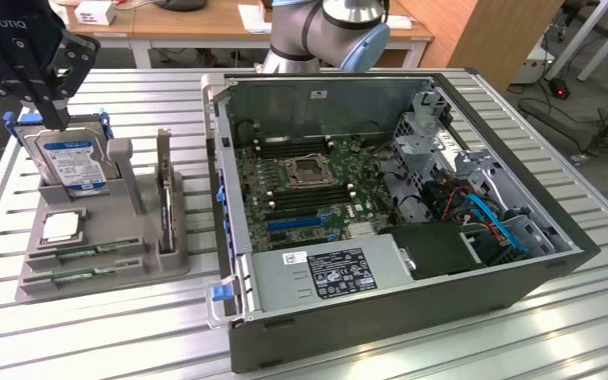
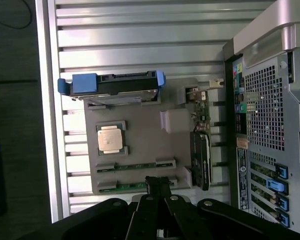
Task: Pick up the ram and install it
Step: 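Reach for the ram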
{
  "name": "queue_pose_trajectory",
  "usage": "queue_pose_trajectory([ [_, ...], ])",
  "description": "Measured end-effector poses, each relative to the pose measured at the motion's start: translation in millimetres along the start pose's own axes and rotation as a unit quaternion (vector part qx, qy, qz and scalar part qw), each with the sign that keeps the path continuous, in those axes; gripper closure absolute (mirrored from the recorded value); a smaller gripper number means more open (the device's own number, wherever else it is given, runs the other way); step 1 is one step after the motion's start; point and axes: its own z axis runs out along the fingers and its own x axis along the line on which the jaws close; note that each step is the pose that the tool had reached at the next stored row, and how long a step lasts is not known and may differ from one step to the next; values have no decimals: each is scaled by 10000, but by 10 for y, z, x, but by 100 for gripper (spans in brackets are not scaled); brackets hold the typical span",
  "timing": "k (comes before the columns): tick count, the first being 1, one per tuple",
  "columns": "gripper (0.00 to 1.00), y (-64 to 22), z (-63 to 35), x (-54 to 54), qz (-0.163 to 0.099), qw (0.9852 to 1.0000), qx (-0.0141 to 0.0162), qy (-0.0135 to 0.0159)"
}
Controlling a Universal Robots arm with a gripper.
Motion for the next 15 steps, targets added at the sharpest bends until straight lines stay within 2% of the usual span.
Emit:
queue_pose_trajectory([
  [6, 91, -1, 18, 1, 0, 10000, 0, 0],
  [15, 91, -6, 129, 4, 0, 10000, 0, 1],
])
